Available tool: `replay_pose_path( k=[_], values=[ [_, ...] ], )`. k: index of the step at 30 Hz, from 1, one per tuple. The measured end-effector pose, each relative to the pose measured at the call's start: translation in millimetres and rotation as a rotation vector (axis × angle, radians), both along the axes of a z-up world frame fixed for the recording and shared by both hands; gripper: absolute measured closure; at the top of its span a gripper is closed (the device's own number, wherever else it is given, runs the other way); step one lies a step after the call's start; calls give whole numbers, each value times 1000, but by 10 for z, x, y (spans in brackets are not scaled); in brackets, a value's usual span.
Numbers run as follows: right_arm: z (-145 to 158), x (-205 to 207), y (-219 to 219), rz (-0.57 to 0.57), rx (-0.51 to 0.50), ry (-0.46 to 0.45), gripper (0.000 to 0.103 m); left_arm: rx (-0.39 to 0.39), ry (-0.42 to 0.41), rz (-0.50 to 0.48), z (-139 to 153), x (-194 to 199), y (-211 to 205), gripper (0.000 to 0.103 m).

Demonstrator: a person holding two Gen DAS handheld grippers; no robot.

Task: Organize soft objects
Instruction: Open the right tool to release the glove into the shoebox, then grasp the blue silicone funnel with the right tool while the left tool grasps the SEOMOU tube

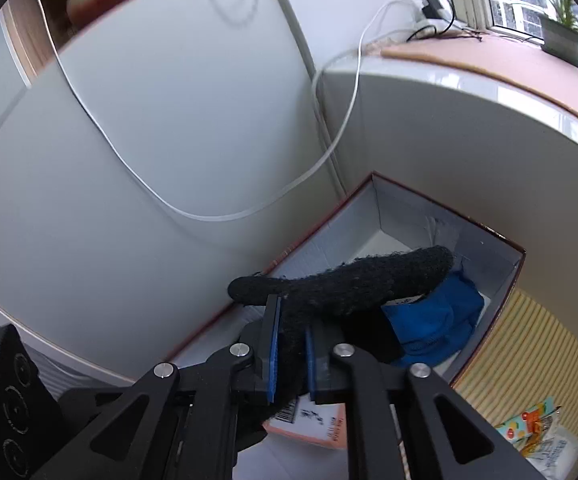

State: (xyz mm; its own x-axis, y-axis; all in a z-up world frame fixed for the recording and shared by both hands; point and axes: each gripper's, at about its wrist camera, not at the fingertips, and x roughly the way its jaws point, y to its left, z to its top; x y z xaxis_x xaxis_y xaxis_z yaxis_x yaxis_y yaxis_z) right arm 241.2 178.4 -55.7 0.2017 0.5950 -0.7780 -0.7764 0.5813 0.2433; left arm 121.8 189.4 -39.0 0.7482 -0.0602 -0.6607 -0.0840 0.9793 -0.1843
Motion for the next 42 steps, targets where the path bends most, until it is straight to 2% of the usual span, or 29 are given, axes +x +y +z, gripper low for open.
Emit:
replay_pose_path(
  k=[1,2,3,10,14,19,23,32,37,42],
  values=[
    [-18,11,-17,-2,-13,3,70,-10,16,3,-25,16,-1,67],
    [-28,14,-45,-9,-18,6,49,-16,22,16,-43,36,11,55],
    [-26,7,-68,-17,-18,1,40,-19,22,23,-46,29,9,44],
    [56,23,-395,-47,-29,19,39,-28,38,39,-100,-54,2,43],
    [185,-49,-741,-69,-14,14,39,-43,21,44,-53,-162,-43,43],
    [410,-216,-1334,-121,31,-17,39,-38,-10,13,28,-228,-197,43],
    [465,-307,-1885,-196,44,-42,38,-32,-35,-34,81,-263,-437,43],
    [276,-299,-3385,-460,76,-66,38,-47,-20,-163,9,-107,-1033,43],
    [81,-295,-3935,-556,50,-41,38,-55,16,-226,-147,43,-1372,43],
    [-157,-307,-4223,-609,-13,-40,38,-53,54,-256,-303,197,-1591,43]
  ],
)
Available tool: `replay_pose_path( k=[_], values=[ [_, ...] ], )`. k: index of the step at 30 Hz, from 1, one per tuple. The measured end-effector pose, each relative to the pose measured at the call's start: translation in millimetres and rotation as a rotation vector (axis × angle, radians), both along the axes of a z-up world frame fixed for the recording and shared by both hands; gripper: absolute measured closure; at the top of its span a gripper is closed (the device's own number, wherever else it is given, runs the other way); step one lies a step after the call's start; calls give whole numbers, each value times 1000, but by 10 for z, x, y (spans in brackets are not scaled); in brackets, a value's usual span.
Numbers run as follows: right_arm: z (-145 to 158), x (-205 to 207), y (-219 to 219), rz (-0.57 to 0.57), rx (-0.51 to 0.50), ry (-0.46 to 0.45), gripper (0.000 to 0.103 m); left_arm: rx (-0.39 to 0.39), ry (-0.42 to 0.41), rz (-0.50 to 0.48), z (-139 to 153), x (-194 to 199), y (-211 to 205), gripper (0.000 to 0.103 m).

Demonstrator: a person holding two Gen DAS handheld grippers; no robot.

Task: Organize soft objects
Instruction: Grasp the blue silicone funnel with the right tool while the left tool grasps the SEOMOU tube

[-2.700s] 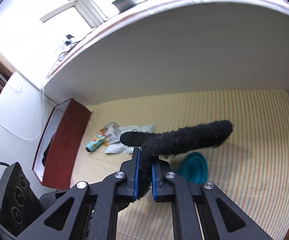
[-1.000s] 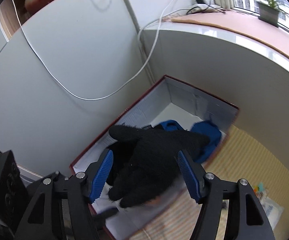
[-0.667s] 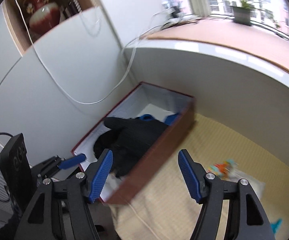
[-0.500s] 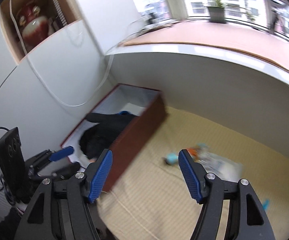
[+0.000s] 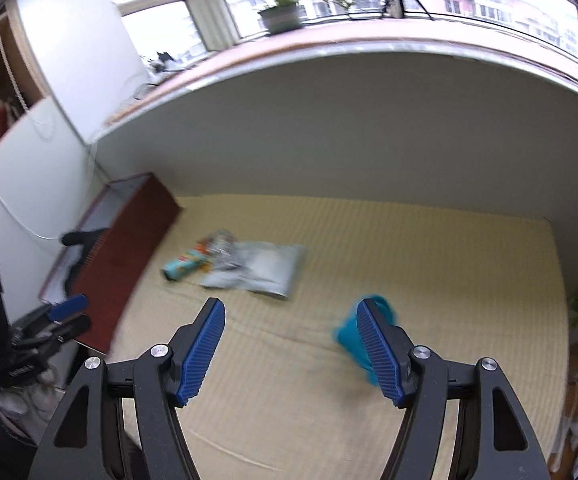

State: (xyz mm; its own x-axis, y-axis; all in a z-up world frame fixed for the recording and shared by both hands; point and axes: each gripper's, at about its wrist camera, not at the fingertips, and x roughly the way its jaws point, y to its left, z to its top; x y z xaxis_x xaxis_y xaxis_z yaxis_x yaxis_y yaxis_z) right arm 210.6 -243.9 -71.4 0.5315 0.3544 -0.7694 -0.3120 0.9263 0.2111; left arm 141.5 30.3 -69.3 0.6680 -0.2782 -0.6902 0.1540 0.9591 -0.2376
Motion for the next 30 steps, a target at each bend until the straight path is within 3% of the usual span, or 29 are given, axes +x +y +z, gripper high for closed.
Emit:
replay_pose_path(
  k=[10,15,30],
  values=[
    [-395,65,-141,10,-7,67,38,65,62,22,-218,467,-122,43],
    [-433,94,-56,37,-34,58,38,159,51,24,-292,674,-192,43],
    [-625,231,115,76,-100,67,38,189,103,78,-635,1092,-116,43]
  ],
)
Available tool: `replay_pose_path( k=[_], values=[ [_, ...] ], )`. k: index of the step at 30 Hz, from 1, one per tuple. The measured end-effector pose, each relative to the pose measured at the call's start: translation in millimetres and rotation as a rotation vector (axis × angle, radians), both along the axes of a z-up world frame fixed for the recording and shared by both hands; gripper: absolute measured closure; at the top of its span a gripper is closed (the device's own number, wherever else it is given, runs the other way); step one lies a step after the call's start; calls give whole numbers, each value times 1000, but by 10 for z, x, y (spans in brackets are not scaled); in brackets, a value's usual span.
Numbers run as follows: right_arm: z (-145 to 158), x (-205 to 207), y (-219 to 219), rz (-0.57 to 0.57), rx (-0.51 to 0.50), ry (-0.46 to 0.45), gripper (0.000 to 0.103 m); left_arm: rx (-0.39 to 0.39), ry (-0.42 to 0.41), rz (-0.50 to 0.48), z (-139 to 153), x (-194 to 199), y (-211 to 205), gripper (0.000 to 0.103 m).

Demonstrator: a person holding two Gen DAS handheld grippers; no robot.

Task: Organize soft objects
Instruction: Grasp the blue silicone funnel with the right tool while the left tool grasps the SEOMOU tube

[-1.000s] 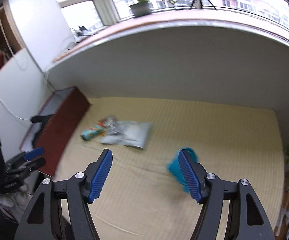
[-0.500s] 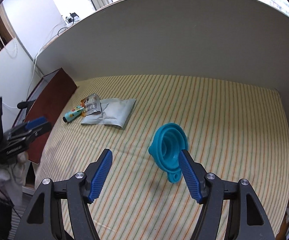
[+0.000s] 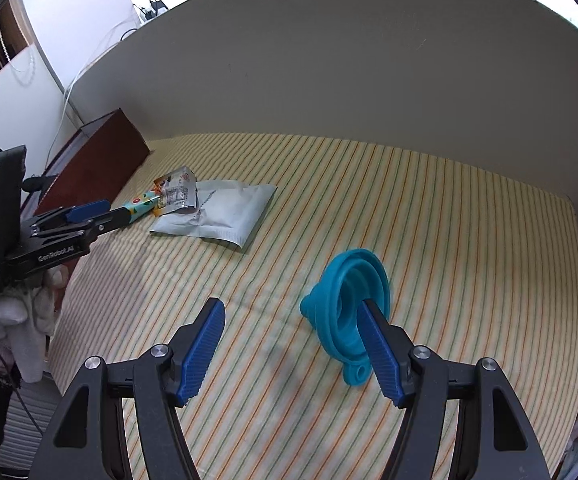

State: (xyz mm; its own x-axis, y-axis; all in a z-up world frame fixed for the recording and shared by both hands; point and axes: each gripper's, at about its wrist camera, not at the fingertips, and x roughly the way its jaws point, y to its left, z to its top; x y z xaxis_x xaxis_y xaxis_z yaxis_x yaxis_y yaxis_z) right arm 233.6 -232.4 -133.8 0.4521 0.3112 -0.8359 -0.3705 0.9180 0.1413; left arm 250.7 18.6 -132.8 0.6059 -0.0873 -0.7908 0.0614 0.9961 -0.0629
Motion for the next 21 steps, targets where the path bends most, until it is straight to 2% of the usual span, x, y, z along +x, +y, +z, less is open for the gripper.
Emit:
replay_pose_path(
  k=[10,12,15,21],
  values=[
    [-90,94,64,3,-27,12,38,42,7,-19,-174,251,-29,44],
    [-107,116,84,3,-32,14,38,29,19,-13,-208,303,0,49],
    [-133,145,127,7,-41,17,38,28,12,-17,-212,326,6,51],
    [-190,170,205,10,-63,20,39,41,3,-35,-192,300,-25,71]
  ],
)
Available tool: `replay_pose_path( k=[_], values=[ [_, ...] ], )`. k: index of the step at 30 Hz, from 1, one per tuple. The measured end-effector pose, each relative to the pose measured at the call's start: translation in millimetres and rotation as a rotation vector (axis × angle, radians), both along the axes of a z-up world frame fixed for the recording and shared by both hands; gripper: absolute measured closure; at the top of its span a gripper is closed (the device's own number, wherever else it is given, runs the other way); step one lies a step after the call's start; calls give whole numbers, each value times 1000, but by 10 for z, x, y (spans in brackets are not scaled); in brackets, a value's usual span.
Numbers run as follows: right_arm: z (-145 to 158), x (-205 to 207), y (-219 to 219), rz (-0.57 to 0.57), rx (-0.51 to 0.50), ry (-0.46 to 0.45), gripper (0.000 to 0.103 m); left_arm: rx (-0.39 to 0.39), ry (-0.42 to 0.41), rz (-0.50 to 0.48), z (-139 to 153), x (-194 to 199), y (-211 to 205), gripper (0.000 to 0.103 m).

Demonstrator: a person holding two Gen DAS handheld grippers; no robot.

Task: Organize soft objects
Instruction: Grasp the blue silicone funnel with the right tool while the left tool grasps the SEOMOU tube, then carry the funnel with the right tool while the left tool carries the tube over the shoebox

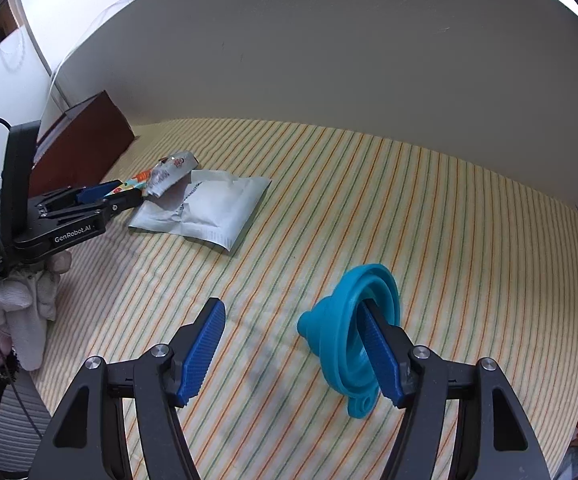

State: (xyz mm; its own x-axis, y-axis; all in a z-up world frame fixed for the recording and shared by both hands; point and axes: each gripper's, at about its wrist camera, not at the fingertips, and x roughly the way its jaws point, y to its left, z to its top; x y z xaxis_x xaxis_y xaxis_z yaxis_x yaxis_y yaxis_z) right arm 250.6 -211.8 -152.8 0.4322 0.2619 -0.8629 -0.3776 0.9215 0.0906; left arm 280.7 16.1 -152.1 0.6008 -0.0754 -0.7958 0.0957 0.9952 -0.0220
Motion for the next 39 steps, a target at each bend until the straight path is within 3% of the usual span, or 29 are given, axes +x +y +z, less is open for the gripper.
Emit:
replay_pose_path(
  k=[7,15,25,39],
  values=[
    [-43,-16,24,-1,-27,2,51,-15,0,2,30,-87,8,75],
    [-12,-12,-119,-37,-41,8,84,-56,5,20,100,-341,146,76],
    [50,-252,-162,-47,4,0,89,-88,-2,22,170,-753,201,76],
    [587,-628,6,17,60,-81,89,-142,-76,-2,519,-1113,108,76]
  ],
)
